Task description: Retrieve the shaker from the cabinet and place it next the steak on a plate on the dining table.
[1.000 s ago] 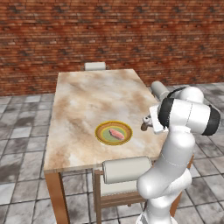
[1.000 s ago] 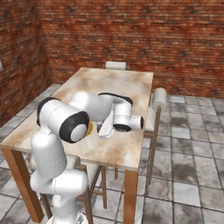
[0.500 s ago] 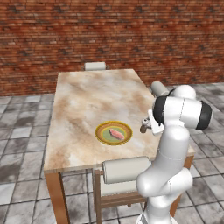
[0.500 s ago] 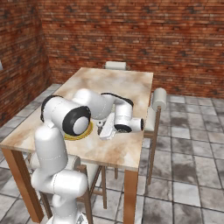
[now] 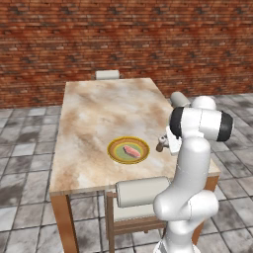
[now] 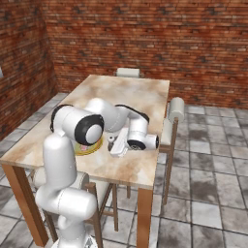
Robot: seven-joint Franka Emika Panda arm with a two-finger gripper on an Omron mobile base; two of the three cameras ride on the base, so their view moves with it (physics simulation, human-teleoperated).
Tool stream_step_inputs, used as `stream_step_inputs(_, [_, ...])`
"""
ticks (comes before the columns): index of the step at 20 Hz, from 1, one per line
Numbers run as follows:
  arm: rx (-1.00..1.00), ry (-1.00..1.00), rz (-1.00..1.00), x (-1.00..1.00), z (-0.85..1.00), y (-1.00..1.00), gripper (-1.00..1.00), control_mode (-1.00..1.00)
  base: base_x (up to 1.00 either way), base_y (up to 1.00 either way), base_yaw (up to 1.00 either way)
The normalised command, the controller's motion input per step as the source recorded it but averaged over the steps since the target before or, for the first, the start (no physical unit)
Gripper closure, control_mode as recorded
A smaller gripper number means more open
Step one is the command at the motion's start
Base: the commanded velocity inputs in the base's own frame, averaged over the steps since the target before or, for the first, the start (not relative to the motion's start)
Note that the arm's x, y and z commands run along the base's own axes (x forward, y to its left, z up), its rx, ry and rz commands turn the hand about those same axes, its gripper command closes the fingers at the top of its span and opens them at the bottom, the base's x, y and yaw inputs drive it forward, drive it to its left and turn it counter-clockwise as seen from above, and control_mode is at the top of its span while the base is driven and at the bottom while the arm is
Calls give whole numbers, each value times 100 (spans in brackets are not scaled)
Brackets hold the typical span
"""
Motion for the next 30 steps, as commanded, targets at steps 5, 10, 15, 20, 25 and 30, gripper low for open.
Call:
stream_step_inputs(5, [2,0,0,14,-22,5,100,-100,0,0,0])
stream_step_inputs(10, [0,4,0,26,-4,3,100,-100,0,0,0])
stream_step_inputs(15, [0,5,0,25,-8,1,100,-100,0,0,0])
stream_step_inputs(20, [0,2,0,2,-12,0,100,-100,0,0,0])
stream_step_inputs(25, [0,-1,0,-16,-5,4,100,-100,0,0,0])
stream_step_inputs(30, [-4,-6,0,-26,0,20,-100,-100,0,0,0])
